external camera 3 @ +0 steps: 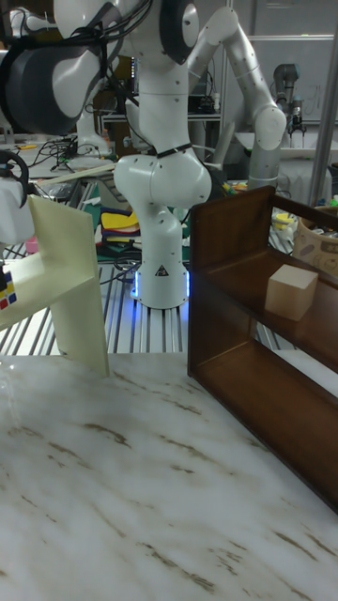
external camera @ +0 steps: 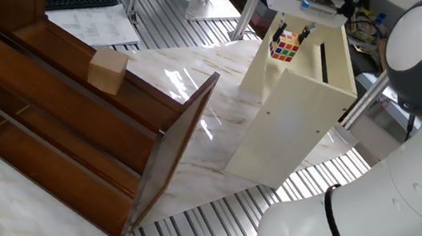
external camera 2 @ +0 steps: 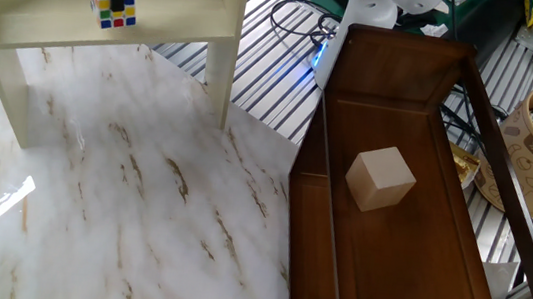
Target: Put the object on the shelf
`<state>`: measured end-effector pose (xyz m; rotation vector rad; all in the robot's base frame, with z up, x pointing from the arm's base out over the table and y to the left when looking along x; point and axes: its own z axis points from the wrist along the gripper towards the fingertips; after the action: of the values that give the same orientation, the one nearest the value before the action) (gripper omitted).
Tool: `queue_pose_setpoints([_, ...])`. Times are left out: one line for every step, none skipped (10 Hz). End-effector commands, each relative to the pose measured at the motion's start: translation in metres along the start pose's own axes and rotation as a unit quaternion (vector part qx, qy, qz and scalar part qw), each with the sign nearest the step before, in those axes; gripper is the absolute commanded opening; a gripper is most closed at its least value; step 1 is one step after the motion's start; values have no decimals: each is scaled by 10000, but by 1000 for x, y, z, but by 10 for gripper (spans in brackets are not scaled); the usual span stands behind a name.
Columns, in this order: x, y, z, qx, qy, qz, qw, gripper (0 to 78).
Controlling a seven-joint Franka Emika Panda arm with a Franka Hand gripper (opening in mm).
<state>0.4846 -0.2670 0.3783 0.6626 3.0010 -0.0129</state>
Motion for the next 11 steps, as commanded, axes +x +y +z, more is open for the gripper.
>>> queue_pose_setpoints([-1,0,0,0,9,-29,10000,14])
queue_pose_setpoints([-1,0,0,31,-10,-48,10000,14])
queue_pose_setpoints([-1,0,0,35,-34,48,10000,14])
queue_pose_setpoints([-1,0,0,44,-40,41,10000,14])
queue_pose_setpoints([-1,0,0,44,-40,41,10000,774])
queue_pose_setpoints([-1,0,0,44,-40,41,10000,774])
queue_pose_setpoints([-1,0,0,44,-40,41,10000,774])
queue_pose_setpoints([-1,0,0,44,-40,41,10000,774])
queue_pose_setpoints([-1,0,0,44,-40,41,10000,774])
queue_pose_setpoints([-1,0,0,44,-40,41,10000,774])
queue_pose_setpoints([-1,0,0,44,-40,41,10000,774])
